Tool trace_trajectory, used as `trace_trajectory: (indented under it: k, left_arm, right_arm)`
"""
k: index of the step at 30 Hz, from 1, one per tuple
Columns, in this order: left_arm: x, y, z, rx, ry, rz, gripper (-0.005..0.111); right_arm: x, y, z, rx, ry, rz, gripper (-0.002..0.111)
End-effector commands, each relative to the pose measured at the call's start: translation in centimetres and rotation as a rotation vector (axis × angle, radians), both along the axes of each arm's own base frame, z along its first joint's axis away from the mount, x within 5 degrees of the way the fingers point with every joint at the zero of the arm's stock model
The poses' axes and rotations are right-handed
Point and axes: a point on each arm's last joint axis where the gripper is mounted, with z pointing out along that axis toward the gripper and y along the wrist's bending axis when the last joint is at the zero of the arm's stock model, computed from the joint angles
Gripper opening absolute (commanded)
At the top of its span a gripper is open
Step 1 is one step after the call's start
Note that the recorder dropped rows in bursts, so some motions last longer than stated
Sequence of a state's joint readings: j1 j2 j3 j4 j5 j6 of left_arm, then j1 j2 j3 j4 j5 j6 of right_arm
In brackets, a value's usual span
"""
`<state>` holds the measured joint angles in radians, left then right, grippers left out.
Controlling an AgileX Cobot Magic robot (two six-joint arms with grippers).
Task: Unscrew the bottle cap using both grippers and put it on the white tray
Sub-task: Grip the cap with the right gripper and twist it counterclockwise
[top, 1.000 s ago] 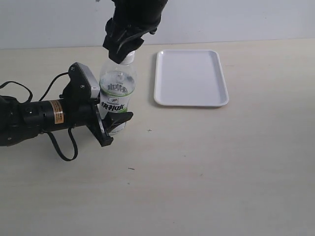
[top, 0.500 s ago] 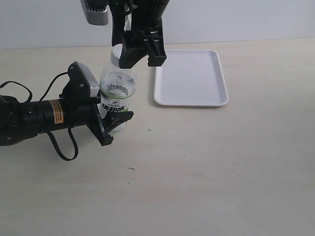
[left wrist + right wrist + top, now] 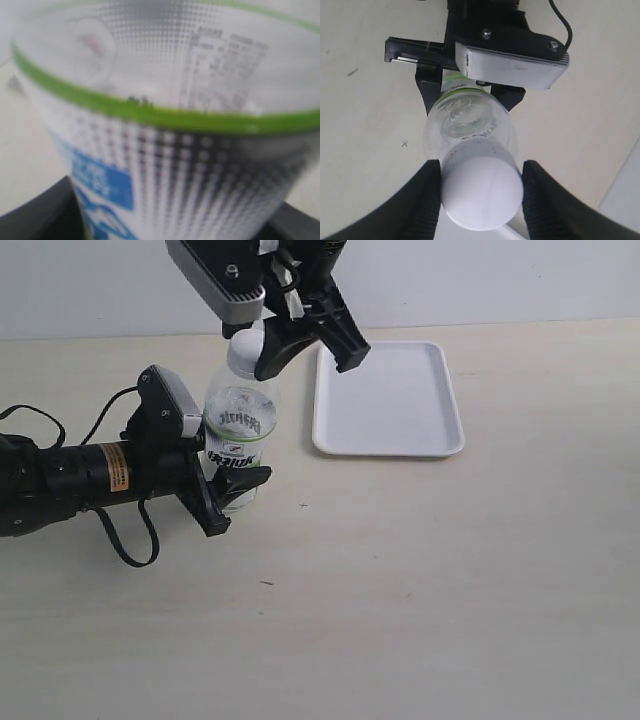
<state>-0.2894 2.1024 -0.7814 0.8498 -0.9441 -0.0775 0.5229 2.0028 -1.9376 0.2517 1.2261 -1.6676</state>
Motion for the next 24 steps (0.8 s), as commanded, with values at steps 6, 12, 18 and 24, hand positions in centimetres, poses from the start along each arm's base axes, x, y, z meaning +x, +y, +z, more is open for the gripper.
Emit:
trace_trajectory:
  k: [6, 12, 18, 24]
  left_arm:
    - [-0.04, -0.15, 0.32, -0.03, 0.021, 0.001, 0.0]
    - [-0.04, -0.19, 0.39, -0.046, 0.031, 0.006, 0.0]
    - [-0.04, -0.2, 0.41, -0.048, 0.03, 0.005, 0.0]
    - [-0.04, -0.2, 0.41, -0.05, 0.034, 0.006, 0.0]
  right_arm:
    - [0.05, -0.06, 0.17, -0.071, -0.134, 0.28, 0.0]
    - [-0.01, 0.05, 0.2, -0.07, -0.154, 0.34, 0.0]
    - [-0.01, 0.05, 0.2, -0.061, -0.137, 0.299, 0.011]
    - [-0.05, 0.11, 0.22, -0.038, -0.102, 0.226, 0.061]
